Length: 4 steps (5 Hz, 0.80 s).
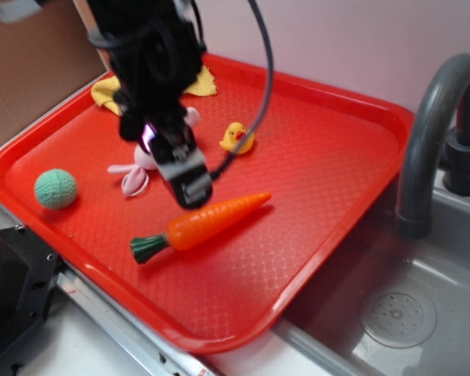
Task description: Grab the carrot.
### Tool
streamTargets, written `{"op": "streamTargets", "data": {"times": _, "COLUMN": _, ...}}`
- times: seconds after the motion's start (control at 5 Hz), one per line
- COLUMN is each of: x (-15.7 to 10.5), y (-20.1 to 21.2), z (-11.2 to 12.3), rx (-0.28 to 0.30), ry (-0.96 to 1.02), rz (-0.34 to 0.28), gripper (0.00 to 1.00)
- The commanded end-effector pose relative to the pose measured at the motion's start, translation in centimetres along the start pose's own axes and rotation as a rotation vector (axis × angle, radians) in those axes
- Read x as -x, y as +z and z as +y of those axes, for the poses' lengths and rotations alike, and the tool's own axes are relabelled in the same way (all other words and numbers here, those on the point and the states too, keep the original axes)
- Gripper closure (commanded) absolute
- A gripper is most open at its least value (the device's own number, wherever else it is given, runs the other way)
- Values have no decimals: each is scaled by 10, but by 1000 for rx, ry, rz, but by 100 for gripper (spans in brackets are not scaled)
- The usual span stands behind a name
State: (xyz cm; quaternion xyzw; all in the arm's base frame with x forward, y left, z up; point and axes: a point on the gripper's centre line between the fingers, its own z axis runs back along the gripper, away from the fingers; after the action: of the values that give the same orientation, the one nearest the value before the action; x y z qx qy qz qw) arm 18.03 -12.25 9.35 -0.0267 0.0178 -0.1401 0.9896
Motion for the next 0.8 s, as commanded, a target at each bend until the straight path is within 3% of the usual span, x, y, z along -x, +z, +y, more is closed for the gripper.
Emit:
{"op": "streamTargets", "data": {"times": 0.0, "x": -2, "y": -32, "z": -8, "rx": -56, "ry": -18, "rz": 76, "gripper": 0}}
{"op": "streamTargets", "data": {"times": 0.4, "x": -4, "y": -63, "z": -8, "rx": -101, "ry": -18, "rz": 190, "gripper": 0}}
{"op": "streamTargets", "data": {"times": 0.6, "x": -6, "y": -71, "z": -7, "rx": -87, "ry": -17, "rz": 202, "gripper": 0}}
